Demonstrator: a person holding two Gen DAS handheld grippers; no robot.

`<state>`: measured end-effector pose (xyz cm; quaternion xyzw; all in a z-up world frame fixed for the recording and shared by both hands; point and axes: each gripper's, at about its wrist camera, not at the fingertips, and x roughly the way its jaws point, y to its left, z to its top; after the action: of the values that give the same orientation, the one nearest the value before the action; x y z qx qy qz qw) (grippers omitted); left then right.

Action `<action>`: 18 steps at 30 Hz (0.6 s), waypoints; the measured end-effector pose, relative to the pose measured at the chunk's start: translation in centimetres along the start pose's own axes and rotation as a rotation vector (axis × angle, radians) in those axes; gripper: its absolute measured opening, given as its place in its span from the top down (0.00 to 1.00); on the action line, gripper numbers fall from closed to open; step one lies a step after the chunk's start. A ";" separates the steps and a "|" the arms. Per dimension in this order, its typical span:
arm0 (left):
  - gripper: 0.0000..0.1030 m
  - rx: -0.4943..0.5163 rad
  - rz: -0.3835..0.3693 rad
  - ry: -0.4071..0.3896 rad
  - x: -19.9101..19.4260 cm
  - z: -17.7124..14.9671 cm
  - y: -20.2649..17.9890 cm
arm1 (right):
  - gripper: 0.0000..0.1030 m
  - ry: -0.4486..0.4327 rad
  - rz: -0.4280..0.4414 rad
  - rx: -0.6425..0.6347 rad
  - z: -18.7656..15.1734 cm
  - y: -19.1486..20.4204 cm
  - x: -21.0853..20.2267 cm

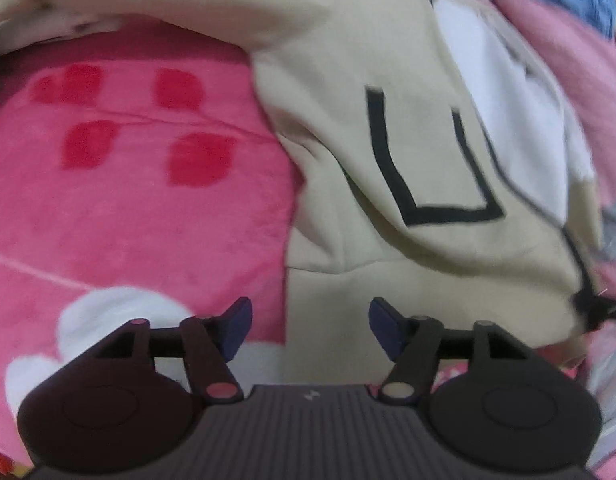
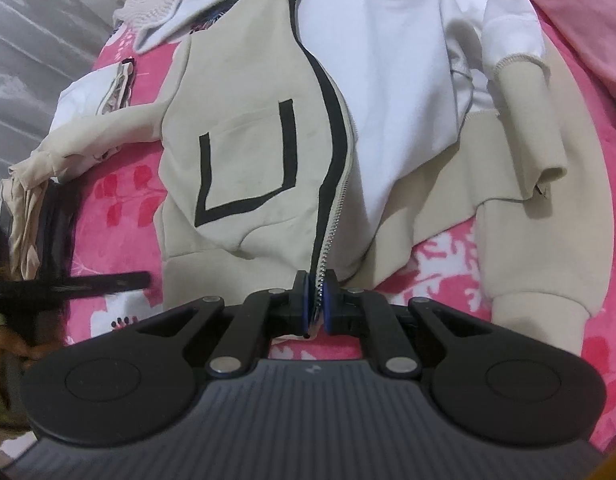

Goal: Fold clothes

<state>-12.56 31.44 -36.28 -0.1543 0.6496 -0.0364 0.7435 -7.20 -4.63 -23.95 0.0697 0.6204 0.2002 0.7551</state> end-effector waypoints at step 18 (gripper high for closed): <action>0.96 -0.656 -0.384 -0.057 -6.8 -8.3 6.1 | 0.95 -0.038 0.127 -0.176 3.3 0.1 -6.0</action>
<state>-22.64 37.42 -32.34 -0.5039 0.5652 0.0391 0.6520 -4.93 -6.46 -17.72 0.0457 0.5804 0.3000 0.7557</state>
